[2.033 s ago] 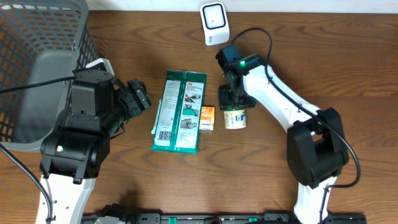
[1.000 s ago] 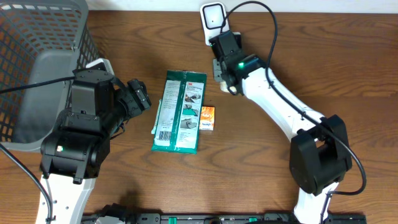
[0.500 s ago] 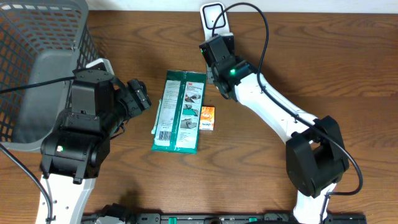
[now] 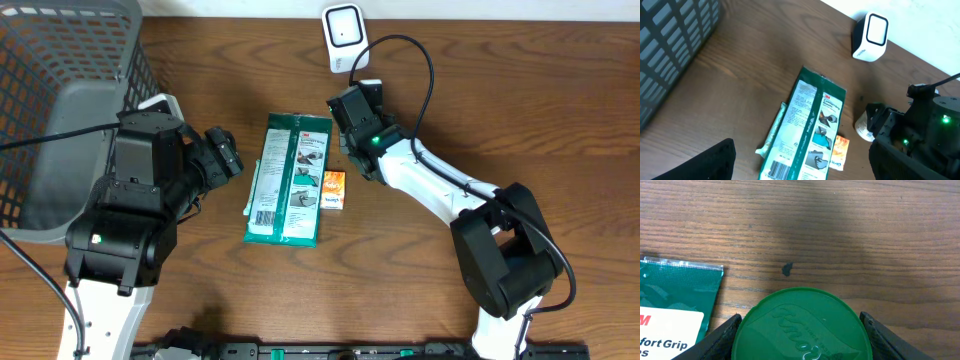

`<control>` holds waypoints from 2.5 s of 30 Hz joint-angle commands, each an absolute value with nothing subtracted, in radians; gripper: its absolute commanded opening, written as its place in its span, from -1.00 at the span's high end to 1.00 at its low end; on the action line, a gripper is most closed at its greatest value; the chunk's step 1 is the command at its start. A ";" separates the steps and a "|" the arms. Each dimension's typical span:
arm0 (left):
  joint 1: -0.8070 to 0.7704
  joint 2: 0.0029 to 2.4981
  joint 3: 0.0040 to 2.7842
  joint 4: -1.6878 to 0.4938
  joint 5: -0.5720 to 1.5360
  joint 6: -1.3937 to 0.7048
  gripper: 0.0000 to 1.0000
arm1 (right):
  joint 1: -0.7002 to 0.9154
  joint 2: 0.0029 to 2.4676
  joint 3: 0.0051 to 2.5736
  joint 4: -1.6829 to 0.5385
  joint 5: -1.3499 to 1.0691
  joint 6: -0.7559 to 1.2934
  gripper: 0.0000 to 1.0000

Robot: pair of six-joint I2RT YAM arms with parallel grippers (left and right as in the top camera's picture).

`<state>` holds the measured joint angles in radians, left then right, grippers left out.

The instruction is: Scan the item barcode

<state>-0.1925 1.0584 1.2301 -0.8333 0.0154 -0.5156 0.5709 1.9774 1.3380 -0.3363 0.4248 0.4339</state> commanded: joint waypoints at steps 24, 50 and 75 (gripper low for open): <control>-0.189 1.058 1.246 -0.834 -0.001 -0.498 -0.71 | 0.577 1.830 1.325 -0.459 0.403 0.457 -0.13; -0.189 1.058 1.246 -0.834 -0.001 -0.498 -0.71 | 0.466 1.847 1.095 0.073 0.617 0.415 -0.13; -0.189 1.058 1.246 -0.834 -0.001 -0.498 -0.71 | 0.469 1.909 1.095 0.059 0.593 0.441 -0.35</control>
